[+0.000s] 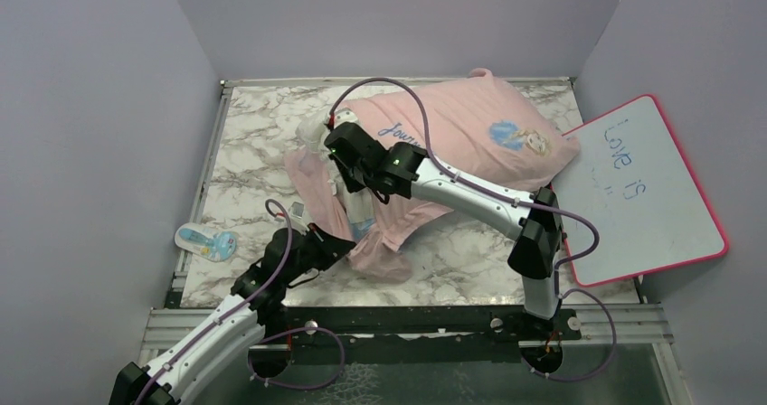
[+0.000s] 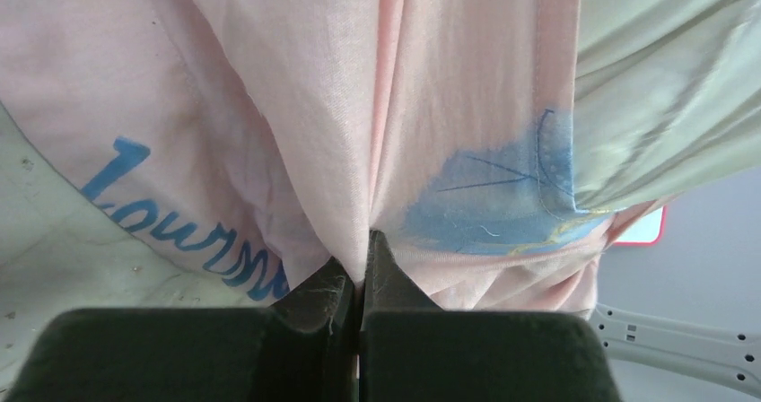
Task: Remove the pillowcase from the pillow
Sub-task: Remove the pillow from the pillowcase.
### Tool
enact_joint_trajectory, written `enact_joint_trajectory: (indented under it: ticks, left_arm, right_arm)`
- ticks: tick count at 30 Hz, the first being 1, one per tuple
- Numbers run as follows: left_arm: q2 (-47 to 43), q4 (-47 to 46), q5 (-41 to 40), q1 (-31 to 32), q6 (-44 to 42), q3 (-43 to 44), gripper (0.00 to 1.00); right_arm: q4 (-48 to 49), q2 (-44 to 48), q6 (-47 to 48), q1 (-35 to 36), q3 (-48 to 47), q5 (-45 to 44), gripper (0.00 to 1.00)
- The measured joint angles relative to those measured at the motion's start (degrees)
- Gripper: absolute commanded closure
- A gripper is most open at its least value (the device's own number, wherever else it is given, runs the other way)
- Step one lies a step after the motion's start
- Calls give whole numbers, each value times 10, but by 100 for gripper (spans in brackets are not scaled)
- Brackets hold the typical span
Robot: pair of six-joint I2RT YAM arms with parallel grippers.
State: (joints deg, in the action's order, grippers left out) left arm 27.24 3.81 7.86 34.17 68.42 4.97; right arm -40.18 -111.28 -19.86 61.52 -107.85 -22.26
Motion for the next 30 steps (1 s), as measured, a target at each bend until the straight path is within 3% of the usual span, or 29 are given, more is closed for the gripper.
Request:
enact_joint_trajectory:
  ticks: [13, 19, 24, 28, 30]
  left_arm:
    - [23, 2, 0, 0, -16, 2, 100]
    - [19, 20, -1, 1, -17, -8, 100]
    - [-37, 72, 0, 4, -19, -13, 100]
    - [-69, 94, 0, 5, -19, -9, 100]
    - [-71, 96, 0, 5, -20, -9, 100]
  right_arm:
    - [-19, 5, -17, -17, -16, 86, 99]
    - [-26, 7, -5, -27, -16, 228, 99]
    - [29, 58, 1, -13, 89, 234, 99]
    - [47, 93, 0, -11, 135, 232, 92]
    - [50, 105, -2, -10, 150, 228, 80]
